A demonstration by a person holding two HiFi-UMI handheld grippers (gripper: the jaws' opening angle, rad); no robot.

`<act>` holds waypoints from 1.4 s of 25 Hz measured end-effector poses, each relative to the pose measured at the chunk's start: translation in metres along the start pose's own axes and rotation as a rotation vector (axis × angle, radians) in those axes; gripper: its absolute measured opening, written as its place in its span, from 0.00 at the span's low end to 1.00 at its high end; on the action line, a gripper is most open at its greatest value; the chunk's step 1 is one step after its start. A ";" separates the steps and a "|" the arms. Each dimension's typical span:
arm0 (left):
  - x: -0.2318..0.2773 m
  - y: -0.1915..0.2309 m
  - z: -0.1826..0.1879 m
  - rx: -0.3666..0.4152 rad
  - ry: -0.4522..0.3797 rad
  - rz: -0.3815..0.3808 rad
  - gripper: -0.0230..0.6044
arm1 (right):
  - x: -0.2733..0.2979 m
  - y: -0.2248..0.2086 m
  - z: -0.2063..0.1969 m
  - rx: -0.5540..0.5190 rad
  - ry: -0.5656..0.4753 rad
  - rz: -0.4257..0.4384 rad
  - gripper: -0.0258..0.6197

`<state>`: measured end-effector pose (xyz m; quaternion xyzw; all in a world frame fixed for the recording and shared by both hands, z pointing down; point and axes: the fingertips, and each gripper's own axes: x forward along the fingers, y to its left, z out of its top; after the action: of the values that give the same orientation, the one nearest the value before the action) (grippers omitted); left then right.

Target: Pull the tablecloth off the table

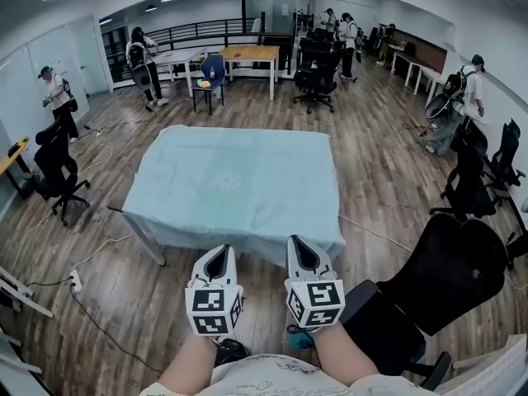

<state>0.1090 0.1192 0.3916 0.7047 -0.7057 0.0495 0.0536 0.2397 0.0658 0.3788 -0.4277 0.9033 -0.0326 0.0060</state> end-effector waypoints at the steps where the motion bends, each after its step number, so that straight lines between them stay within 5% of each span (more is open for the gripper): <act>1: 0.005 0.001 0.000 0.002 0.002 0.000 0.05 | 0.005 -0.001 -0.001 0.002 0.001 0.002 0.06; 12: 0.069 0.045 -0.001 0.004 -0.014 -0.012 0.05 | 0.079 -0.005 -0.013 0.002 0.005 -0.010 0.06; 24: 0.158 0.174 0.011 -0.054 -0.003 -0.038 0.05 | 0.219 0.037 -0.014 0.000 0.052 -0.029 0.06; 35: 0.222 0.277 -0.008 -0.073 0.039 -0.083 0.05 | 0.311 0.058 -0.037 0.042 0.086 -0.147 0.06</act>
<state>-0.1681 -0.0987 0.4333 0.7299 -0.6760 0.0351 0.0952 -0.0040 -0.1360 0.4175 -0.4909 0.8680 -0.0701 -0.0261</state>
